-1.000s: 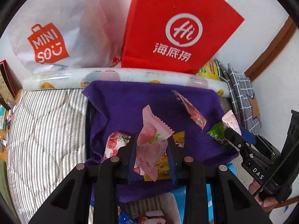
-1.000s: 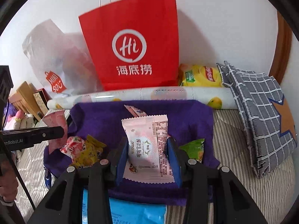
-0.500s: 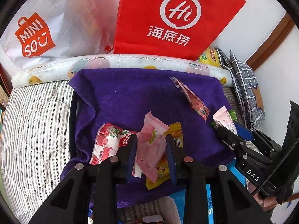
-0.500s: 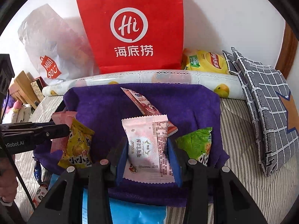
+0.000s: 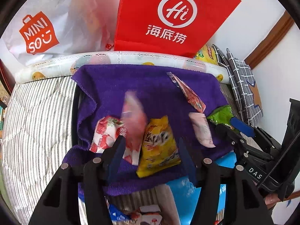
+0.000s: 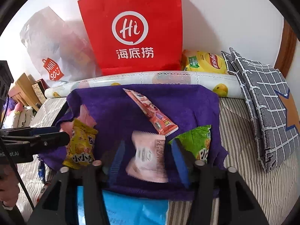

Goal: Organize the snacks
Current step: 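Lower both packets onto the purple towel and open both tools, then withdraw both tools from the towel toward the remaining snack pile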

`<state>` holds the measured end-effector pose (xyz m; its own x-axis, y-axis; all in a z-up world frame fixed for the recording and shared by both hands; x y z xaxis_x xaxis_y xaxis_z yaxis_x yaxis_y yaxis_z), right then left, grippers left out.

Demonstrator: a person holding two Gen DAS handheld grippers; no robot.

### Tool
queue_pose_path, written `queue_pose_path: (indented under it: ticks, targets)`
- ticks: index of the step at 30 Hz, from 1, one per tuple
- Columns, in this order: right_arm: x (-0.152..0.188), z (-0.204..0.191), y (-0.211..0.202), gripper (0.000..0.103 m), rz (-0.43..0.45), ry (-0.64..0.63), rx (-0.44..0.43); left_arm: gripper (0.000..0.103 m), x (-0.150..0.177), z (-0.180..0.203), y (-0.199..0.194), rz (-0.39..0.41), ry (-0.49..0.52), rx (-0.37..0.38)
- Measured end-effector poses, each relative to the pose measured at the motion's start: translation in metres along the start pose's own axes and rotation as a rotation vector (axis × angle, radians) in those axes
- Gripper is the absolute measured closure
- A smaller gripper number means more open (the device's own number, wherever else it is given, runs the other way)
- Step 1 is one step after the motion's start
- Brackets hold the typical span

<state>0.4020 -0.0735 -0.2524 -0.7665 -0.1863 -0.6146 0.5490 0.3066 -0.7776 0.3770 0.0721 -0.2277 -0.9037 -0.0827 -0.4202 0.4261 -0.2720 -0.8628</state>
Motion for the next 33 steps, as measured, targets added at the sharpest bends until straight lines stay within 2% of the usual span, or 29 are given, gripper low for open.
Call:
queue_pose_path:
  ticks: [6,9,11,14,17,23,29,33]
  targets:
    - [0.003,-0.007,-0.028,0.038,0.011,-0.002,0.024,0.042,0.011,0.005,-0.028,0.023,0.002,-0.004]
    - [0.006,-0.010,-0.048,0.030,0.022,0.007,0.035,0.041,0.021,0.009,-0.043,0.034,0.008,-0.001]
    - [0.008,-0.010,-0.060,0.029,0.041,0.006,0.059,0.041,0.029,0.013,-0.053,0.041,0.015,0.009]
    - [0.013,-0.010,-0.082,0.021,0.057,-0.005,0.116,0.041,0.041,0.020,-0.068,0.056,0.031,0.004]
    - [0.022,-0.011,-0.105,0.021,0.069,-0.001,0.160,0.041,0.054,0.025,-0.085,0.078,0.043,0.011]
    - [0.038,-0.020,-0.142,0.020,0.134,0.007,0.131,0.039,0.079,0.031,-0.112,0.107,0.051,0.023]
    - [0.053,-0.023,-0.163,0.020,0.166,0.009,0.167,0.039,0.099,0.030,-0.132,0.150,0.055,0.012]
    - [0.069,-0.028,-0.169,0.020,0.183,0.032,0.101,0.039,0.109,0.025,-0.140,0.171,0.053,-0.003]
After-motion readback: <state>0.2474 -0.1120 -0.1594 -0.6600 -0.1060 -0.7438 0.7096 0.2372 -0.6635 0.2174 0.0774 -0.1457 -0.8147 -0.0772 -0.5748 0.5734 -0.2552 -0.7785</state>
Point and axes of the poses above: each gripper's, at about its wrist camera, not at the fingertips, and y roughly the way its jaws point, z to its right, x to its underside, the point moved 9 cm from there along y, roughly the way its jaws point, and after that the axes turned 2 degrees about -z, right-handed, at the moved point
